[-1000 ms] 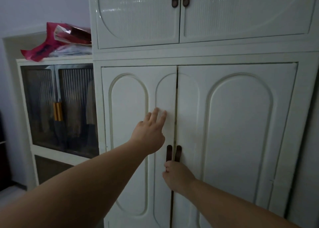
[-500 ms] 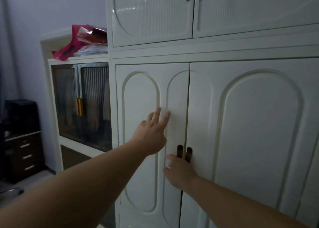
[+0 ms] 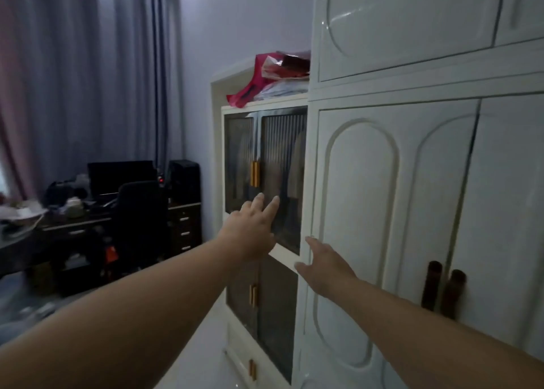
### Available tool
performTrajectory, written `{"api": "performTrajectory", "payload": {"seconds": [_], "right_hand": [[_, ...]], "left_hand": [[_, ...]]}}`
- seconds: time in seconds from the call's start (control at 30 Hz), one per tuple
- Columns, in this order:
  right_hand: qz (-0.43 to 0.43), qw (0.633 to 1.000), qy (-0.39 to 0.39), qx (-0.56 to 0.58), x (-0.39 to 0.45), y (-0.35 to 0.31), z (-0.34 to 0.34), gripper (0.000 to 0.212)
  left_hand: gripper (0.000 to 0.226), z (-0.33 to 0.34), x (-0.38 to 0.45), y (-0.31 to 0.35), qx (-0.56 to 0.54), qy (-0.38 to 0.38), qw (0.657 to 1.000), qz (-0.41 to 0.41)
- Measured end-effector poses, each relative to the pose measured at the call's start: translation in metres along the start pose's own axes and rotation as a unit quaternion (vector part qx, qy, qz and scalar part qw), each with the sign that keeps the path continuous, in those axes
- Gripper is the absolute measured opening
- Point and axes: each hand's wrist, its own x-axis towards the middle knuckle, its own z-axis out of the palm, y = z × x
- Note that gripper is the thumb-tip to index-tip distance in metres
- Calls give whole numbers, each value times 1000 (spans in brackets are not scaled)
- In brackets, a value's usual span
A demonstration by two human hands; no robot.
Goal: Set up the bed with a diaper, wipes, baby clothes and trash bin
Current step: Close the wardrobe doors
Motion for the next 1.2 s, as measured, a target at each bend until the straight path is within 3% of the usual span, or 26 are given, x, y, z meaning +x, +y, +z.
{"api": "performTrajectory", "payload": {"seconds": [0.2,0.67,0.93,1.2], "right_hand": [[-81,996,-31,13,16,-109,50,75],[-219,970,-90,59,24,-408,208,76],[-286,947,-136,55,6,-526,289,75],[-331,925,-176,57,28,-595,370,74]], "left_hand": [[81,-27,-52,-111,53,-53,994,-78],[77,-105,-187,-402,112,-67,966,-224],[67,-125,-263,-508,112,-101,937,-317],[62,-104,-299,-599,105,-119,905,-395]]}}
